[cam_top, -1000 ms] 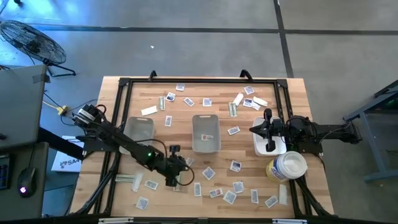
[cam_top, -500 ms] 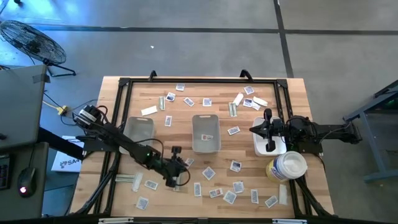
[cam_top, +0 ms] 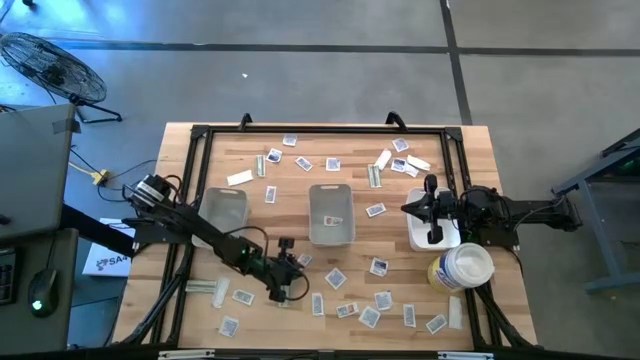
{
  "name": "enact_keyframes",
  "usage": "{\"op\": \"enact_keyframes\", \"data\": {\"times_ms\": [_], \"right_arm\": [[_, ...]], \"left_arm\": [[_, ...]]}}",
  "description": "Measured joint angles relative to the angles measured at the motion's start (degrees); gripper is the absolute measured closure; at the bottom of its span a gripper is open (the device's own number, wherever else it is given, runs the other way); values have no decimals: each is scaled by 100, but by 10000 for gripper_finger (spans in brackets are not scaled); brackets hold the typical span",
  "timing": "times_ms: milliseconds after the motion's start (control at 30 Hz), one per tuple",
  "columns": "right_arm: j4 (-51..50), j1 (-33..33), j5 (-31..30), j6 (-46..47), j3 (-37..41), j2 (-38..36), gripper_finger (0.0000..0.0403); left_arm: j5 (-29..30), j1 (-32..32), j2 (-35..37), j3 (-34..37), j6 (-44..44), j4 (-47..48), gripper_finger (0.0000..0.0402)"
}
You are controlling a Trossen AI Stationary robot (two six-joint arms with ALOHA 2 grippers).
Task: Pick & Place First Aid Supplies
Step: Put the ointment pack into the right gray bin
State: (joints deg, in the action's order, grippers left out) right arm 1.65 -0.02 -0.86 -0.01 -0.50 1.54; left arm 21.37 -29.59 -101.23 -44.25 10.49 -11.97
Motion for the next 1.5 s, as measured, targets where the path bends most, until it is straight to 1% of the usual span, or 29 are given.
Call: {"op": "enact_keyframes", "data": {"times_ms": [233,433,567,967,1033,1100,1267,1500], "right_arm": [[-2,-1,0,0,1,0,391],[-4,0,0,0,1,0,391],[-4,1,0,0,1,0,391],[-9,0,1,0,1,0,391],[-9,1,2,0,1,0,391],[-9,1,0,0,-1,0,391],[-11,-1,0,0,-1,0,391],[-11,-1,-2,0,0,0,391]], "left_arm": [[6,-1,-202,-11,180,-82,307],[26,6,-207,-16,252,10,307],[-63,143,-201,-33,484,227,307],[-127,255,-205,-20,668,269,308],[-131,257,-206,-13,752,303,316],[-145,295,-207,-13,800,376,332],[-158,418,-207,42,991,421,391],[2,449,-168,77,1050,393,400]]}}
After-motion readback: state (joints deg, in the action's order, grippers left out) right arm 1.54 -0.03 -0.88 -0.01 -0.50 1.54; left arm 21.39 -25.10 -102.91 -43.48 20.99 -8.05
